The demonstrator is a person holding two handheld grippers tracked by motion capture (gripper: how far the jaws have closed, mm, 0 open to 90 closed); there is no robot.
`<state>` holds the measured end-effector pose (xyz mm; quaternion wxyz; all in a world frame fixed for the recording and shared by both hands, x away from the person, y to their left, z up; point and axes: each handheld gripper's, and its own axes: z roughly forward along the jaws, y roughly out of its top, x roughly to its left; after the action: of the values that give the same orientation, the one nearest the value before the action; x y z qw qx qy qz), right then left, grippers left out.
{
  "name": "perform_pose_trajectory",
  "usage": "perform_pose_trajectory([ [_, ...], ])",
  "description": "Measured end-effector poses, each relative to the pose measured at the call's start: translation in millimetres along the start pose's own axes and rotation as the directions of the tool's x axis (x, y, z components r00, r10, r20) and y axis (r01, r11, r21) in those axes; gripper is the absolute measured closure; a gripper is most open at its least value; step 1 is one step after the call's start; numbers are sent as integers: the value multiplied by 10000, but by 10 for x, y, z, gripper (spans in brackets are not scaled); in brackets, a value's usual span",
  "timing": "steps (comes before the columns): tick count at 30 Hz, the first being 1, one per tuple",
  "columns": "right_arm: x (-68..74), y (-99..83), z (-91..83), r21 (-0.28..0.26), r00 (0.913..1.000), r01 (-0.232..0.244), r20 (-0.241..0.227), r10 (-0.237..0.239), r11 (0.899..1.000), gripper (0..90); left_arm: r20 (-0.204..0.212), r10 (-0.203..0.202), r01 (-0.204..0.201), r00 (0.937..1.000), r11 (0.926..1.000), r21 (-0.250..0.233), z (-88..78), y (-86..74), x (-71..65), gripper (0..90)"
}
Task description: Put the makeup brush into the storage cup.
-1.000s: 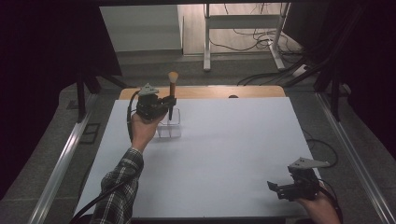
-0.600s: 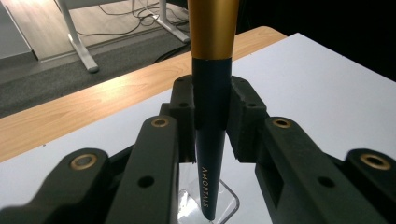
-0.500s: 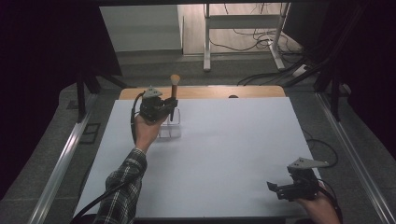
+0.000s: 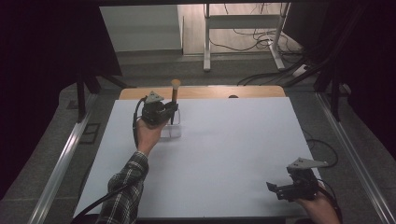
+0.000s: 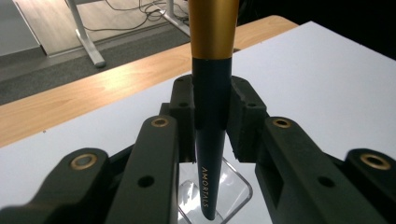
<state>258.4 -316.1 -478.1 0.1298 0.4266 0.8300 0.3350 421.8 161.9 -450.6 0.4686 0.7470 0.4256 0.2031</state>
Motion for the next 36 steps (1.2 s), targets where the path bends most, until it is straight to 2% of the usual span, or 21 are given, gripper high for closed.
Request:
perform_pose_trajectory([
  [21,1,-8,13,149,10000,62,-43,-61,9999,0,-118,17,-14,9999,9996,295,44,-188,-2,744],
  [28,3,-8,12,185,10000,65,-71,-64,9998,0,-322,103,-91,9994,9993,355,54,-213,-8,730],
  [31,4,-8,12,181,10000,66,-73,-65,9998,0,-288,49,-41,9996,9996,286,42,-198,-11,608],
  [36,4,-9,12,150,9999,68,-77,-67,9999,0,-111,200,-196,9997,9992,340,15,-167,-23,510],
])
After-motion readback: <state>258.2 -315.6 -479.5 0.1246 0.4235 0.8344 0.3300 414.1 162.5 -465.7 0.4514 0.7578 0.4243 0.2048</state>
